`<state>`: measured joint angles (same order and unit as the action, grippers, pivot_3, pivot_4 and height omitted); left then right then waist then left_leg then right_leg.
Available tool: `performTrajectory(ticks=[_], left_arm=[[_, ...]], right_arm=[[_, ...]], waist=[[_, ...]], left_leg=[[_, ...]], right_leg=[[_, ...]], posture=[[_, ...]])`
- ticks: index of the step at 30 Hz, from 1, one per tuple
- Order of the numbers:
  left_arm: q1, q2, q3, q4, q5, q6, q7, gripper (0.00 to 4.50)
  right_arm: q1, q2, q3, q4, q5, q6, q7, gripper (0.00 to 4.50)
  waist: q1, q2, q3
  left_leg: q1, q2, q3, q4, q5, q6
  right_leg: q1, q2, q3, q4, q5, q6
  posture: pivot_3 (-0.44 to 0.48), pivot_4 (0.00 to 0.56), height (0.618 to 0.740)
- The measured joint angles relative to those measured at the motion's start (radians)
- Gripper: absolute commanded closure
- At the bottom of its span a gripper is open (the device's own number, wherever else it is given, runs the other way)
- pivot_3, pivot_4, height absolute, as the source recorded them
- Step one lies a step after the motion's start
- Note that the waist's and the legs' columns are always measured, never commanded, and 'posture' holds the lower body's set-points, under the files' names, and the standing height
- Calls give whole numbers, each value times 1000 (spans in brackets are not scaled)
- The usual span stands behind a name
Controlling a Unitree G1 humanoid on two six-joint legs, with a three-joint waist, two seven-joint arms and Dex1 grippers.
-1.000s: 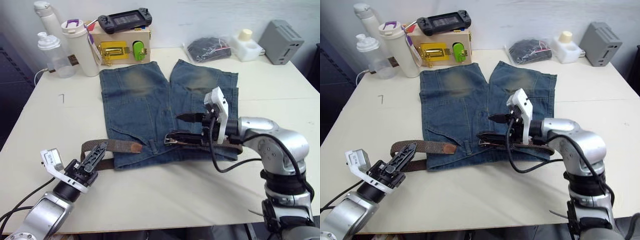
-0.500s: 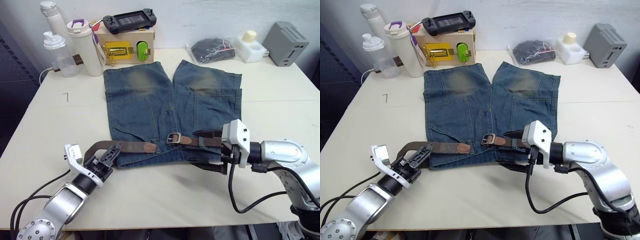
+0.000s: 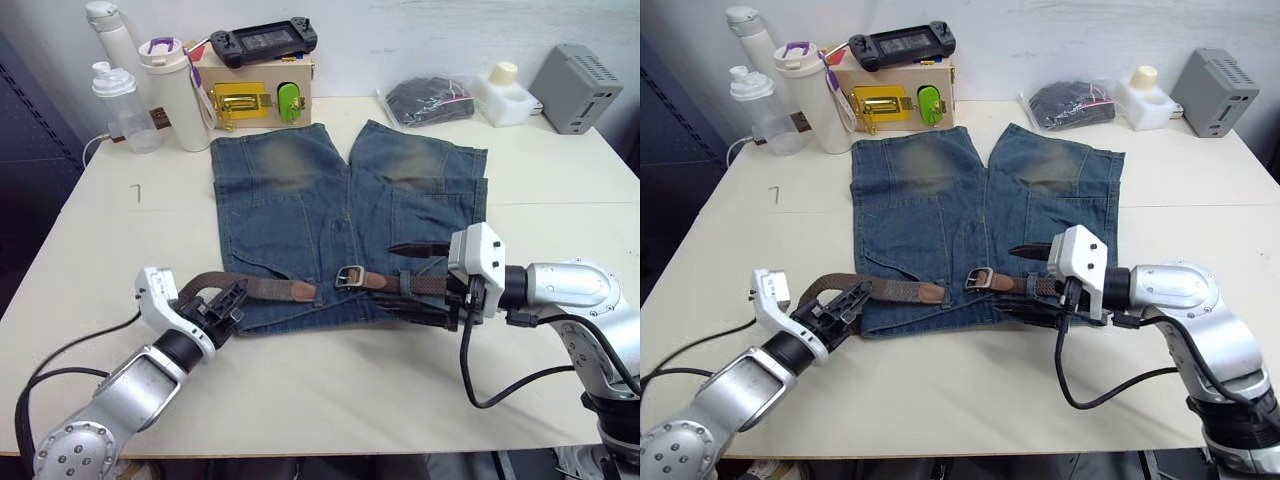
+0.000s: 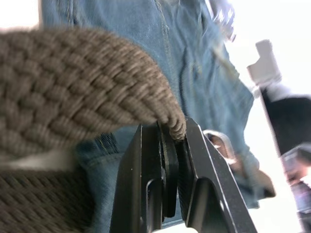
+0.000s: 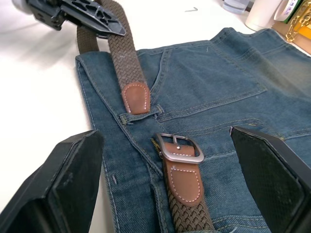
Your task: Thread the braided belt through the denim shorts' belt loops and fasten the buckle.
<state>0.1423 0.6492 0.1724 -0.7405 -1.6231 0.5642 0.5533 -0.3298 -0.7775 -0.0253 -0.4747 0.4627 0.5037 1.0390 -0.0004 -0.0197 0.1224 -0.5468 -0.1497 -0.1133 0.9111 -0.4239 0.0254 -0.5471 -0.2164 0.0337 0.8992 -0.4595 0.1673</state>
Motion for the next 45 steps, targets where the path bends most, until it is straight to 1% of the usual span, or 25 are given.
performTrajectory(ticks=[2, 4, 13, 16, 23, 25, 27, 30, 32, 36, 41, 45], left_arm=[[-20, 29, 0, -38, 39, 11, -7, 4500], [-22, 39, -2, -56, 62, 19, -11, 4500], [-20, 50, -8, -71, 58, 21, 32, 4500], [-21, 60, -8, -71, 49, 21, 71, 4500], [-42, 74, -7, -71, -25, 13, 174, 4500], [-57, 75, -7, -70, -91, -15, 250, 4500], [-67, 75, -14, -70, -121, -24, 279, 4500], [-92, 79, -34, -70, -211, -58, 367, 4500], [-92, 99, -39, -70, -250, -67, 407, 4500], [-99, 117, -58, -70, -295, -87, 454, 4500], [-101, 117, -82, -68, -312, -109, 497, 4500], [-143, 113, -106, -52, -317, -122, 511, 4500]], right_arm=[[0, 0, 7, 4, -1, 0, -2, 67], [0, 0, 19, 4, -1, -1, -5, 67], [-6, 4, 23, 4, -1, -1, -19, 67], [-6, 5, 24, 4, 0, 0, -23, 67], [-7, 8, 29, 4, 1, 1, -31, 67], [-7, 13, 49, 4, 0, 1, -36, 67], [-7, 17, 55, 4, 0, 1, -40, 67], [-17, 29, 61, 4, 0, 2, -52, 67], [-17, 31, 61, 3, 0, 5, -58, 67], [-16, 37, 67, -3, 0, 7, -70, 67], [-13, 38, 69, -18, 0, 11, -81, 67], [-9, 38, 69, -32, 1, 24, -93, 67]], waist=[[0, 0, 0], [0, 0, 0], [1, 0, 0], [0, 0, 0], [1, 0, 0], [0, 0, 0], [0, 0, 0], [0, 0, 0], [0, 0, 0], [1, 0, 0], [1, 0, 0], [3, 0, 0]], left_leg=[[0, 0, 0, 0, 0, 0], [0, 0, 0, 0, 0, 0], [0, 0, 0, 0, 0, 0], [0, 0, 0, 0, 0, 0], [0, 0, 0, 0, 0, 0], [0, 0, 0, 0, 0, 0], [0, 0, 0, 0, 0, 0], [0, 0, 0, 0, 0, 0], [0, 0, 0, 0, 0, 0], [0, 0, 0, 0, 0, 0], [0, 0, 0, 0, 0, 0], [0, 0, 0, 0, 0, 0]], right_leg=[[0, 0, 0, 0, 0, 0], [0, 0, 0, 0, 0, 0], [0, 0, 0, 0, 0, 0], [0, 0, 0, 0, 0, 0], [0, 0, 0, 0, 0, 0], [0, 0, 0, 0, 0, 0], [0, 0, 0, 0, 0, 0], [0, 0, 0, 0, 0, 0], [0, 0, 0, 0, 0, 0], [0, 0, 1, 0, 0, 0], [0, 0, 1, 0, 0, 0], [0, 1, 1, 0, 0, 0]], posture=[[0, 150, 645], [0, 150, 645], [0, 150, 645], [0, 150, 645], [0, 150, 645], [0, 150, 645], [0, 150, 645], [0, 150, 645], [0, 150, 645], [0, 150, 645], [0, 150, 645], [0, 150, 645]])
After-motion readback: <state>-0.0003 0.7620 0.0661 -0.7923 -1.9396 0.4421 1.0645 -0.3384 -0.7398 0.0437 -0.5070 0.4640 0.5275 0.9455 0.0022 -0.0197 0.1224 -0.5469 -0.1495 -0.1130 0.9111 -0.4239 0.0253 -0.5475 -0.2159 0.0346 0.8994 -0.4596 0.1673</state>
